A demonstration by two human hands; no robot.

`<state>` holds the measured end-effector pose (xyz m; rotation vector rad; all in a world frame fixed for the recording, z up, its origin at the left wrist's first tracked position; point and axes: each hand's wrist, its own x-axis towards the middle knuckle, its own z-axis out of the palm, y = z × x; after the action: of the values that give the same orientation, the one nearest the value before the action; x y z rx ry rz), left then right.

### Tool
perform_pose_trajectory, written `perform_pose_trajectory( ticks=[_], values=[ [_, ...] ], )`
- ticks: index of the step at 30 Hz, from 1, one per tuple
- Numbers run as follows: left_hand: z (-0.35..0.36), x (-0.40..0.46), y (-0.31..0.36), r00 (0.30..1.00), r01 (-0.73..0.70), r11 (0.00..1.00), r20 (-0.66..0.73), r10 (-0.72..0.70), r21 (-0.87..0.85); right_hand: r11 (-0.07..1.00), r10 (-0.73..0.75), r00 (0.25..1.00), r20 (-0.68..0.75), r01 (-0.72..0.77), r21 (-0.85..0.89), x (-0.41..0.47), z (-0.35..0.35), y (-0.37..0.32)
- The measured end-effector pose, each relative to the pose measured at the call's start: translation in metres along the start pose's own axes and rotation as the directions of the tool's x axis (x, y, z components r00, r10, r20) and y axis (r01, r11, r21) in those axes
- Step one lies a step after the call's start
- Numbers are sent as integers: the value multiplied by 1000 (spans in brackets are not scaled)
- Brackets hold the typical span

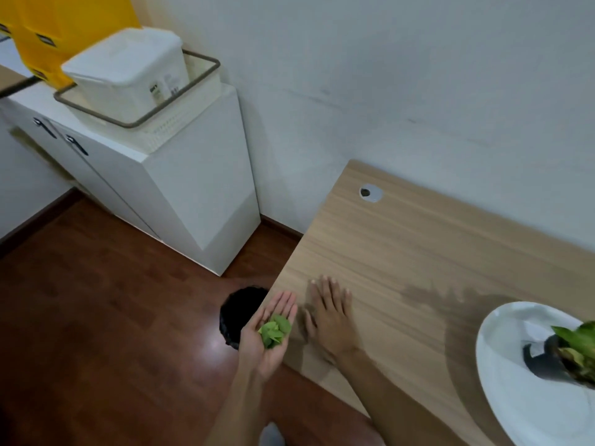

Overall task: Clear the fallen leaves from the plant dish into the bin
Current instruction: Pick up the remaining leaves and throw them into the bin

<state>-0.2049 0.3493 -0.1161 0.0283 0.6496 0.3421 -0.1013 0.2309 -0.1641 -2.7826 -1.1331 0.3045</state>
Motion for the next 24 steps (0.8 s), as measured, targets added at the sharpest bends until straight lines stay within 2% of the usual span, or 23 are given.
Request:
perform_pose_trajectory(
  ticks=[3, 6, 8, 13, 18, 24],
  values=[
    [-4, 8, 29, 1000, -18, 1000, 7, 18, 11, 997, 73, 997, -13, -73, 22, 24, -2, -24],
    [-8, 13, 56, 999, -36, 999, -11, 36, -34, 979, 201, 978, -61, -197, 59, 37, -3, -39],
    [-11, 17, 70, 999, -52, 996, -17, 51, -65, 972, 231, 969, -88, -227, 55, 39, -2, -42],
    [-26, 34, 94, 996, -79, 985, -52, 72, -152, 971, 238, 965, -113, -234, 43, 38, 1, -44],
    [-49, 62, 111, 990, -104, 981, -107, 87, -165, 968, 250, 963, -105, -249, 20, 39, 2, -44],
    [-91, 110, 128, 965, -108, 986, -253, 73, -129, 966, 253, 960, -120, -258, -32, 41, 4, -45]
  ],
)
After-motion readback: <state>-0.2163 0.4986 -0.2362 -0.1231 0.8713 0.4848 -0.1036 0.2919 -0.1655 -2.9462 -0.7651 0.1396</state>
